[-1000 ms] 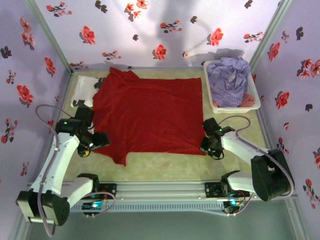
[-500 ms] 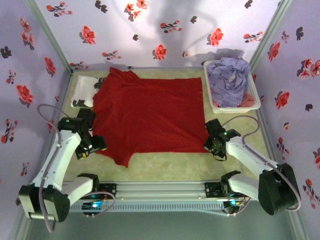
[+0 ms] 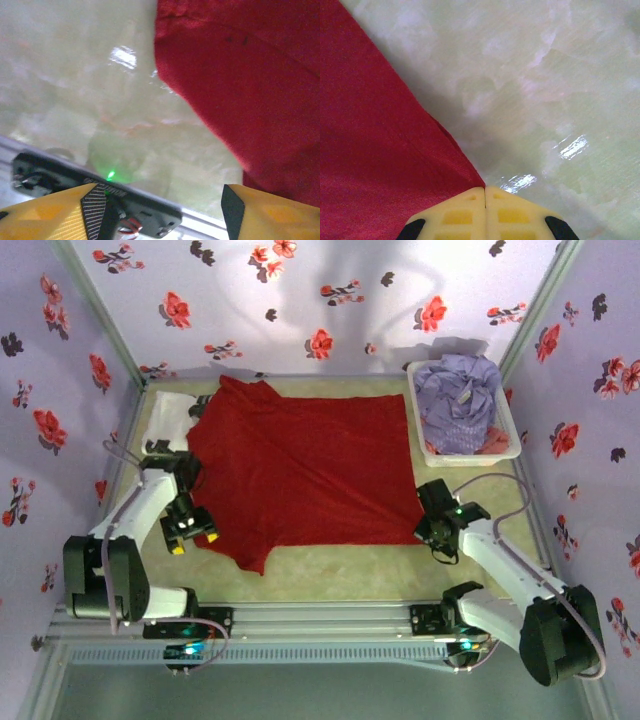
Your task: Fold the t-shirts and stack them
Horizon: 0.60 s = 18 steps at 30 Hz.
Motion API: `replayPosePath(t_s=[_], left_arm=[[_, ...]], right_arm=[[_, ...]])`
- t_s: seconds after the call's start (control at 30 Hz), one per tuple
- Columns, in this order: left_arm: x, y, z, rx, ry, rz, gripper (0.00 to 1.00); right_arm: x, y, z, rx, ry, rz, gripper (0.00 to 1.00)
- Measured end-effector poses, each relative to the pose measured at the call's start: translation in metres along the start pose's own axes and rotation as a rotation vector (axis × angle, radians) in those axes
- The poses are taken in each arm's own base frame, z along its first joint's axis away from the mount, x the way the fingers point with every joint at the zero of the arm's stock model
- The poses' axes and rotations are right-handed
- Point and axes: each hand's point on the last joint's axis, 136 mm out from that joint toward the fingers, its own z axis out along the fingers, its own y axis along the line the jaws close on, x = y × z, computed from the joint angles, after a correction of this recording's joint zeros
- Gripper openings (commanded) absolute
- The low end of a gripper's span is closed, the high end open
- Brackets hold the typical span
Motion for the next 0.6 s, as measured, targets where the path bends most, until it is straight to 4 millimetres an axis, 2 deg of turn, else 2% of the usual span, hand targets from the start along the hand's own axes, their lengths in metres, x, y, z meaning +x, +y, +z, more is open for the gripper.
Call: replayPosePath(t_s=[0.2, 0.3, 0.37, 0.6], left_arm=[[-0.009, 0.005, 0.017, 0.074, -0.036, -0.171, 0.6], [-0.019, 0.003, 0.027, 0.122, -0.062, -0.25, 0.5], [-0.023, 0.002, 0.036, 0.155, -0.085, -0.305, 0.48], [-0.029, -0.002, 0.053, 0.202, -0.109, -0.384, 0.45]], right_arm=[[-0.003, 0.001, -0.003, -0.003, -0.003, -0.01, 0.0], [-0.004, 0.0, -0.003, -0.002, -0.004, -0.018, 0.0], [-0.004, 0.0, -0.003, -0.003, -0.002, -0.018, 0.0], [-0.005, 0.0, -0.005, -0.016, -0.004, -0.018, 0.0]])
